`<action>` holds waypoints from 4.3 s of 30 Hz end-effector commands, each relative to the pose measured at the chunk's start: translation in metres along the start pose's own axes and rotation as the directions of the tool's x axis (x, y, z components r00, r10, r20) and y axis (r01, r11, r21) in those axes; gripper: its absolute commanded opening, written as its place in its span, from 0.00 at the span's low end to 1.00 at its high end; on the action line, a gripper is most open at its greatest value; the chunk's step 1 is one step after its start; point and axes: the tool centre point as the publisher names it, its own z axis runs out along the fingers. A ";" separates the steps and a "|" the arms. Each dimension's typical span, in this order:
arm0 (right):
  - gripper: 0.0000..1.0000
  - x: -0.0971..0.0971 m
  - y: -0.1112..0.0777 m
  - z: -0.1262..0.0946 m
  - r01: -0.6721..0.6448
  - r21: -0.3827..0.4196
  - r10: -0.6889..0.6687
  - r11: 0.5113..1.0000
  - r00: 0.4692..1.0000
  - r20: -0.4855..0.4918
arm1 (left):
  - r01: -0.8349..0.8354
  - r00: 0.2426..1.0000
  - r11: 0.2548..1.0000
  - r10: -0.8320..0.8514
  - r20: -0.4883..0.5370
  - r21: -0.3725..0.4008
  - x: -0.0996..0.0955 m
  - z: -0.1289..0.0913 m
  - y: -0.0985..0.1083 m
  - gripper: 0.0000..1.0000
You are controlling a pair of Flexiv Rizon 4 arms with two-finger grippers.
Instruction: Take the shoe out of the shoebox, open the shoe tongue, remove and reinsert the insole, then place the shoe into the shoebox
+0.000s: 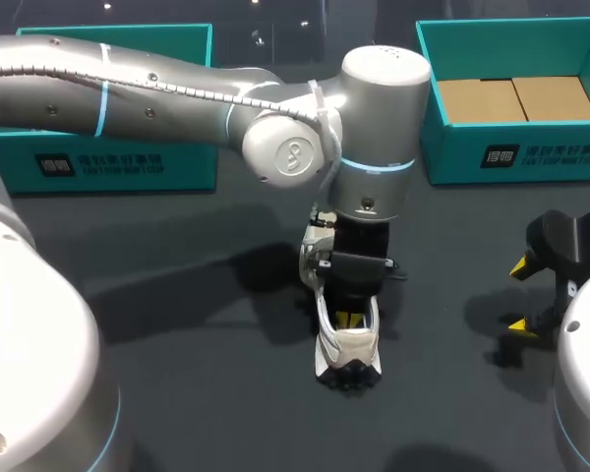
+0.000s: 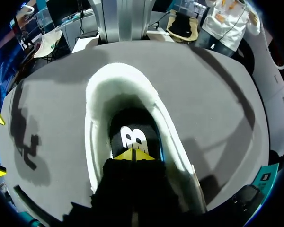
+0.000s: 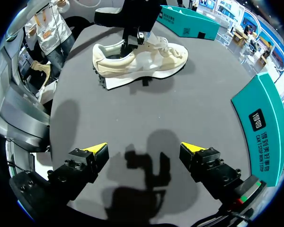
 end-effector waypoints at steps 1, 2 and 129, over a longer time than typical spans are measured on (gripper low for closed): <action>1.00 0.003 0.000 -0.001 0.000 0.002 0.000 1.000 1.000 0.004 | -0.010 0.999 1.000 0.011 0.045 -0.024 0.009 -0.018 -0.009 0.00; 1.00 0.003 0.000 -0.001 0.000 0.002 0.000 1.000 1.000 0.004 | -0.012 0.998 0.999 0.013 0.056 -0.030 0.009 -0.022 -0.010 0.00; 1.00 0.003 0.000 -0.001 0.000 0.002 0.000 1.000 1.000 0.004 | 0.224 0.973 0.911 -0.190 0.130 -0.347 0.007 -0.039 0.009 0.78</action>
